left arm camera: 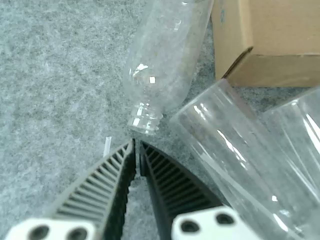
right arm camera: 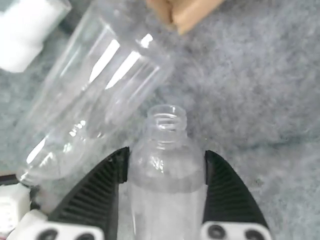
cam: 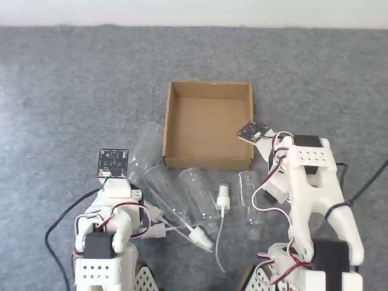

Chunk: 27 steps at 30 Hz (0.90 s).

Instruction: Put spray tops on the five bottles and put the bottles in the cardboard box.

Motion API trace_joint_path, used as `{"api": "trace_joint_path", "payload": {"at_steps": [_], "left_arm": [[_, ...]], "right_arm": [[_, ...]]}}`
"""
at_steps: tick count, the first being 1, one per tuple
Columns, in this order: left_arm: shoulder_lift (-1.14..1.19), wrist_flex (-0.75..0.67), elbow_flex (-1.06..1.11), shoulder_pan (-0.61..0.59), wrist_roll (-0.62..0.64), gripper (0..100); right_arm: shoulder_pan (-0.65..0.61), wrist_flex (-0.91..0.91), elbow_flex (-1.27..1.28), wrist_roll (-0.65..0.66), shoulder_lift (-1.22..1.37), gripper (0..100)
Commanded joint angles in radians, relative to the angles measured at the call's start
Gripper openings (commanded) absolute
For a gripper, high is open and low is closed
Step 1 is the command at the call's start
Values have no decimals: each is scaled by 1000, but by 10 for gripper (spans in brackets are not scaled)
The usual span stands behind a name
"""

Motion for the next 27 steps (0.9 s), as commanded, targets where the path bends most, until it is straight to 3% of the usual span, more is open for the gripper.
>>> {"api": "trace_joint_path", "payload": {"at_steps": [1, 15, 24, 27], "left_arm": [[-17, 5, -13, -3, -2, 14], [-17, 5, -13, -3, -2, 14], [-17, 5, -13, -3, -2, 14], [-17, 5, -13, -3, -2, 14]], "right_arm": [[18, 81, -100, 8, -8, 85], [16, 481, -356, 6, -47, 81], [10, 503, -358, 3, -361, 83], [8, 499, -358, -66, -432, 83]]}}
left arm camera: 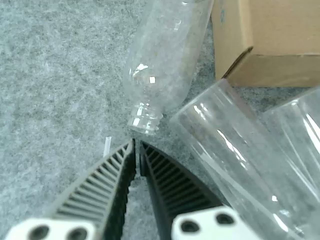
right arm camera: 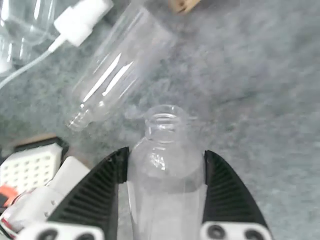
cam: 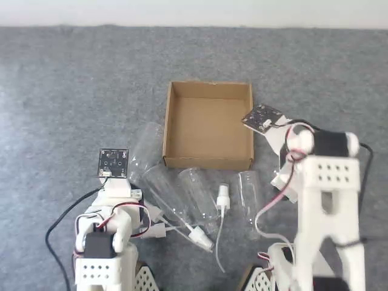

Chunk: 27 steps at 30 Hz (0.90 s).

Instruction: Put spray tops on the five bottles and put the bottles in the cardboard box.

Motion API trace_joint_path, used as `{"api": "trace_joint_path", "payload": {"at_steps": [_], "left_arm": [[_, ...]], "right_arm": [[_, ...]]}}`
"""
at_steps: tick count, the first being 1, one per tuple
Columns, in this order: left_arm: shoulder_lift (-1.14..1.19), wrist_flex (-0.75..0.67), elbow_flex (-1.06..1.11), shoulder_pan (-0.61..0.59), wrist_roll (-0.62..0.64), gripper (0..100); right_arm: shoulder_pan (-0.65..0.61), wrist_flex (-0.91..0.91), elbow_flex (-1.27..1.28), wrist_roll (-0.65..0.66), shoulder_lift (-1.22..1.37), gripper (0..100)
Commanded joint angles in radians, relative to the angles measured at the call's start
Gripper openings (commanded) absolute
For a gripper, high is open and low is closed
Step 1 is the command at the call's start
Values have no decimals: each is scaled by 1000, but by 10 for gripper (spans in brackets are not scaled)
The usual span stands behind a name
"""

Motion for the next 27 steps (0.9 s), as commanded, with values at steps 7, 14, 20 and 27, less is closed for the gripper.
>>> {"api": "trace_joint_path", "payload": {"at_steps": [7, 14, 20, 27], "left_arm": [[-17, 5, -13, -3, -2, 14], [-17, 5, -13, -3, -2, 14], [-17, 5, -13, -3, -2, 14], [-17, 5, -13, -3, -2, 14]], "right_arm": [[-59, 30, -57, -259, -219, 80], [-200, -2, -61, -473, -306, 84], [-305, -111, -57, -674, -406, 80], [-375, -194, -57, -763, -438, 82]]}}
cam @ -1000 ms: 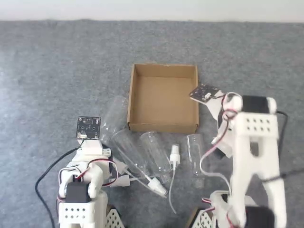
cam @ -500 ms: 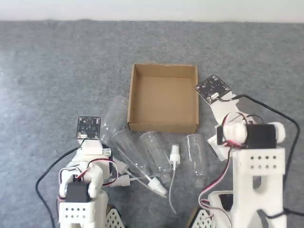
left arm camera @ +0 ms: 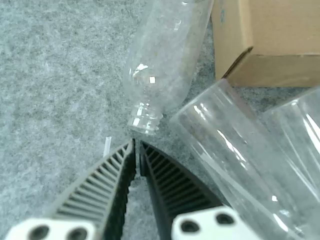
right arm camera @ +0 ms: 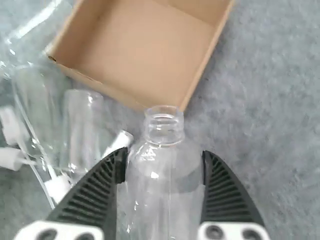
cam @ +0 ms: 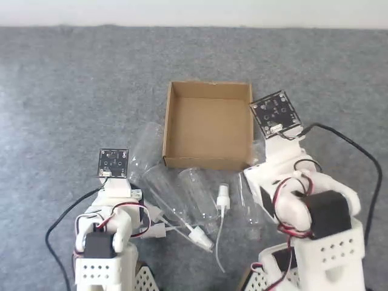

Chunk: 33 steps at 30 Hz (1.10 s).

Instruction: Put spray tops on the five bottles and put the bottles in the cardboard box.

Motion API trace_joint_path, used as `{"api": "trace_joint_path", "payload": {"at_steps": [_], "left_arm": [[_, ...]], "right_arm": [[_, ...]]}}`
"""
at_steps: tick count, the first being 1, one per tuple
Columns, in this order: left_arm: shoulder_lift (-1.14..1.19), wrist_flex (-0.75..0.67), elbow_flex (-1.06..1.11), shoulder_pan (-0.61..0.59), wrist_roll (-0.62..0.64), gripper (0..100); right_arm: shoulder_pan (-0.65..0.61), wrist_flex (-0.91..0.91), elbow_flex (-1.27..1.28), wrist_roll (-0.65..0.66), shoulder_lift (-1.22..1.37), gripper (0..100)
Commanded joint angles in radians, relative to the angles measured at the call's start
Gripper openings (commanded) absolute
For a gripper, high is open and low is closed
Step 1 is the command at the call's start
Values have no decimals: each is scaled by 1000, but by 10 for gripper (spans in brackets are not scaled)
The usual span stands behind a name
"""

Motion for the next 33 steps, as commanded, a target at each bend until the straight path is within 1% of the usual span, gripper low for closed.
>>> {"api": "trace_joint_path", "payload": {"at_steps": [1, 8, 18, 21, 24, 29, 33], "left_arm": [[-17, 5, -13, -3, -2, 14], [-17, 5, -13, -3, -2, 14], [-17, 5, -13, -3, -2, 14], [-17, 5, -13, -3, -2, 14], [-17, 5, -13, -3, -2, 14], [-17, 5, -13, -3, -2, 14], [-17, 5, -13, -3, -2, 14]], "right_arm": [[-51, -58, -57, -54, -27, 82], [-117, -166, -55, -58, -36, 80], [-120, -309, -29, -58, -38, 80], [-148, -378, 44, -58, -67, 80], [-188, -456, 147, -60, -151, 80], [-186, -590, 338, -60, -352, 80], [-193, -656, 470, -60, -493, 80]]}}
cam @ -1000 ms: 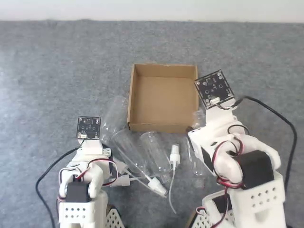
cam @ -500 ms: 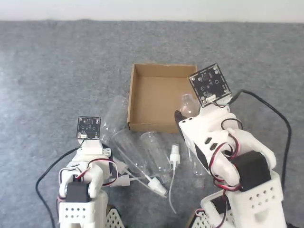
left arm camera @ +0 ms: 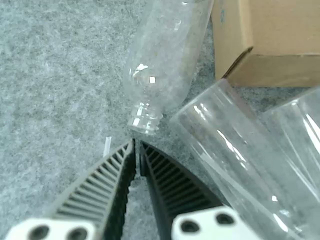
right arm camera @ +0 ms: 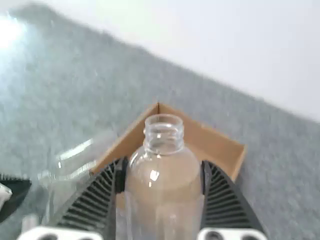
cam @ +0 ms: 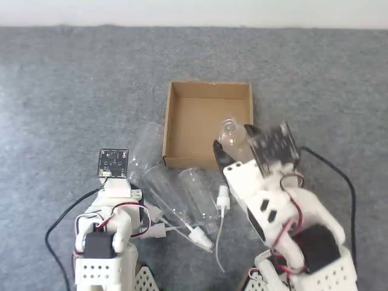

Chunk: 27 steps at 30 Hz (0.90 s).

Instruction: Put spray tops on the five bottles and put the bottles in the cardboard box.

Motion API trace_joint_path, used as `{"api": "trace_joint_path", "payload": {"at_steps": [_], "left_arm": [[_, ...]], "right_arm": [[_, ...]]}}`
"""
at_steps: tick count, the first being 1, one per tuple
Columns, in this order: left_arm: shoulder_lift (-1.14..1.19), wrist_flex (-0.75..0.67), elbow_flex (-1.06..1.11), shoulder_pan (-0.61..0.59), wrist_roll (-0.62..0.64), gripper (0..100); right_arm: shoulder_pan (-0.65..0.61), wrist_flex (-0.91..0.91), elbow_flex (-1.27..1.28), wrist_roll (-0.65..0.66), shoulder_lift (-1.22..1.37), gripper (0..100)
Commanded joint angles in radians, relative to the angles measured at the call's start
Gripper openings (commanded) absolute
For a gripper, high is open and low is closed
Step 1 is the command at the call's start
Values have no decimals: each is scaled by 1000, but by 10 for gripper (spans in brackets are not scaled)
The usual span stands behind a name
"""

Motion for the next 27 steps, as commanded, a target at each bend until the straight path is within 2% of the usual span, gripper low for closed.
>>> {"api": "trace_joint_path", "payload": {"at_steps": [1, 14, 21, 25, 27], "left_arm": [[-17, 5, -13, -3, -2, 14], [-17, 5, -13, -3, -2, 14], [-17, 5, -13, -3, -2, 14], [-17, 5, -13, -3, -2, 14], [-17, 5, -13, 3, -3, 14]], "right_arm": [[-12, -91, 107, -11, -170, 80], [-5, -334, 479, -9, -509, 80], [1, -334, 494, -9, -504, 80], [70, -352, 523, -11, -504, 80], [102, -389, 543, -57, -504, 80]]}}
